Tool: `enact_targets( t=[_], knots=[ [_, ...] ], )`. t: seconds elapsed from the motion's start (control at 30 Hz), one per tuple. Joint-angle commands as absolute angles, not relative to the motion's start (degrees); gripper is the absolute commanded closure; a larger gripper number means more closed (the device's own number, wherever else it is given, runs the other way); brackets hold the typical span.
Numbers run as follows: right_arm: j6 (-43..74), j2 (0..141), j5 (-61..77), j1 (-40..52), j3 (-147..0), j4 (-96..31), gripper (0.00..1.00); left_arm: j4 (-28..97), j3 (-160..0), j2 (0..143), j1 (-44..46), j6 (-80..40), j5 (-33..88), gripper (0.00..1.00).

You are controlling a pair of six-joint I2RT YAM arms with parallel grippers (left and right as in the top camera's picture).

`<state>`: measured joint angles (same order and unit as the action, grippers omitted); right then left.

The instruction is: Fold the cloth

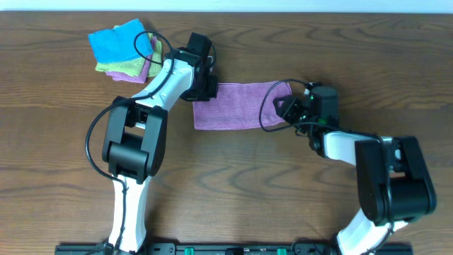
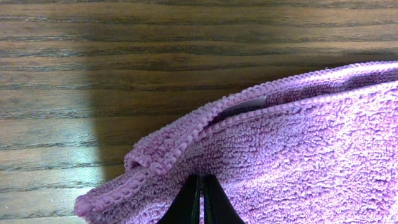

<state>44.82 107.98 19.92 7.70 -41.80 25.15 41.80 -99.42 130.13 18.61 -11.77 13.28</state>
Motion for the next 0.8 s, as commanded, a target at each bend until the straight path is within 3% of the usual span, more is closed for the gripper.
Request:
enact_targets(
  t=[0.0,0.07,0.1,0.3,0.77],
  knots=[
    [45.8,112.7,17.5,8.8,-40.5,25.3,0.71,42.1,-98.7,131.0,18.8,-11.8,12.7,0.94],
    [45.8,113.0,17.2,8.7,-40.5,26.7,0.93,42.2,-98.7,131.0,18.8,-11.8,12.7,0.94],
    [45.5,112.9,16.9,8.7,-40.5,27.6,0.99,42.3,-98.7,131.0,18.8,-11.8,12.7,0.94],
    [44.1,109.4,19.5,7.9,-40.5,34.0,0.99,42.6,-98.7,131.0,18.8,-11.9,12.7,0.94],
    [44.1,100.9,21.7,13.9,-41.8,34.1,0.99,42.9,-98.7,131.0,18.7,-12.5,12.7,0.94]
  ],
)
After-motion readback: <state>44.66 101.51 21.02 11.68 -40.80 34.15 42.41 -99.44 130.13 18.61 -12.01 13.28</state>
